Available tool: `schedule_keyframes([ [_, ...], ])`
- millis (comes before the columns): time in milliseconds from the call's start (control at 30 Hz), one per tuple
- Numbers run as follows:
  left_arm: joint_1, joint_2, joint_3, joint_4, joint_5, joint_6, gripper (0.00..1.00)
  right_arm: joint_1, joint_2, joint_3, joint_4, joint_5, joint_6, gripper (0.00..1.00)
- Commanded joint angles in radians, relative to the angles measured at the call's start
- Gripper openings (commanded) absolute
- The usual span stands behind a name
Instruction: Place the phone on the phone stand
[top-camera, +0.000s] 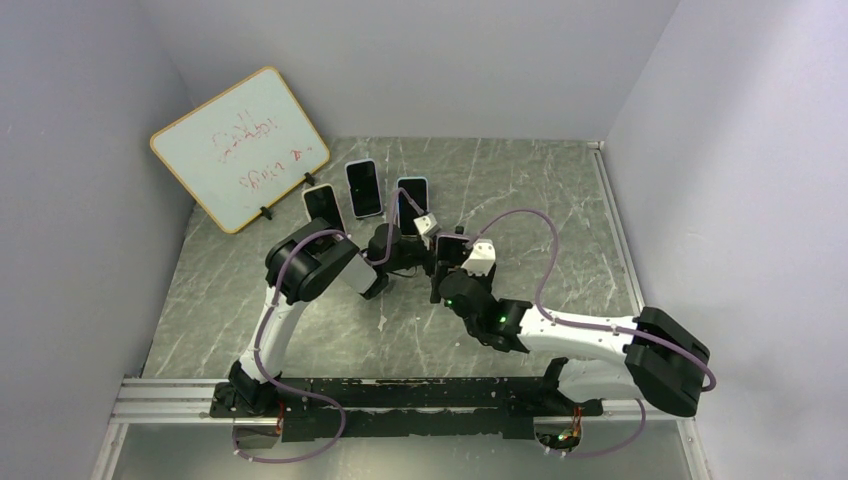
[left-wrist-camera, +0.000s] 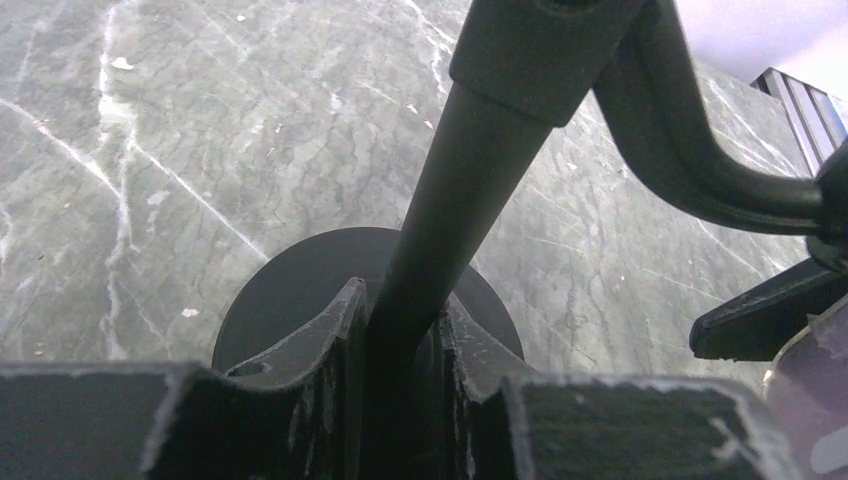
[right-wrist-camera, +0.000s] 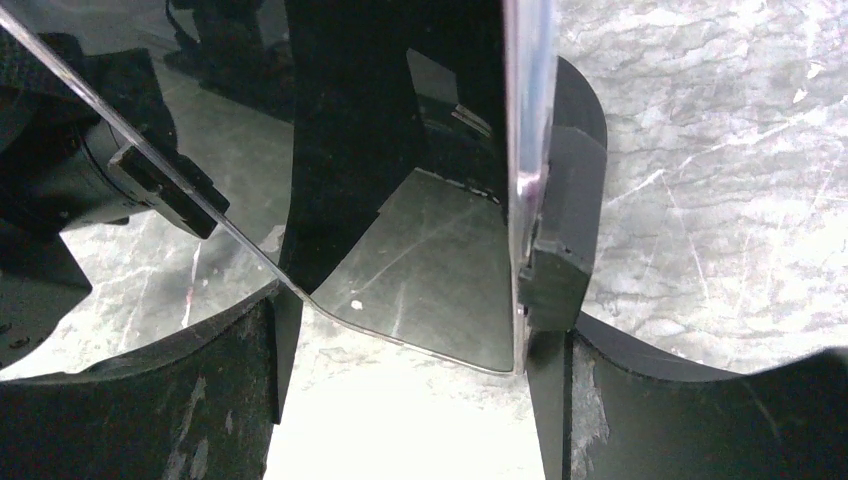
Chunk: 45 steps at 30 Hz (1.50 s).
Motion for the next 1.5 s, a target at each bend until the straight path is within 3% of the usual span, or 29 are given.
schedule_keyframes([
  [0, 0.008, 0.032, 0.003, -0.208, 0.113, -0.018, 0.05, -0.022, -0.031, -0.042, -0.083, 0.141, 0.036, 0.53],
  [200, 0.008, 0.030, -0.003, -0.204, 0.125, -0.021, 0.05, -0.021, -0.013, -0.038, -0.083, 0.149, 0.027, 0.55],
  [500, 0.009, 0.025, 0.013, -0.263, 0.126, 0.008, 0.05, -0.021, -0.053, -0.050, 0.060, 0.049, -0.119, 0.91],
  [633, 0.008, 0.027, 0.032, -0.283, 0.125, 0.013, 0.05, -0.021, -0.161, -0.096, 0.097, 0.048, -0.152, 1.00],
  [800, 0.007, 0.040, 0.075, -0.309, 0.126, 0.015, 0.05, -0.022, -0.231, -0.120, 0.085, 0.096, -0.174, 1.00],
  [1033, 0.005, 0.034, 0.093, -0.339, 0.090, 0.017, 0.05, -0.022, -0.179, -0.105, 0.113, 0.087, -0.177, 1.00],
  [1300, 0.006, -0.042, 0.023, -0.365, 0.027, 0.048, 0.33, -0.021, -0.100, -0.099, 0.171, 0.061, -0.168, 1.00],
  [1400, 0.007, -0.083, -0.017, -0.343, 0.009, 0.041, 0.31, -0.023, -0.076, -0.092, 0.171, 0.069, -0.157, 0.99],
  [1467, 0.007, -0.118, -0.044, -0.338, -0.007, 0.037, 0.31, -0.023, -0.068, -0.088, 0.169, 0.070, -0.156, 0.93],
])
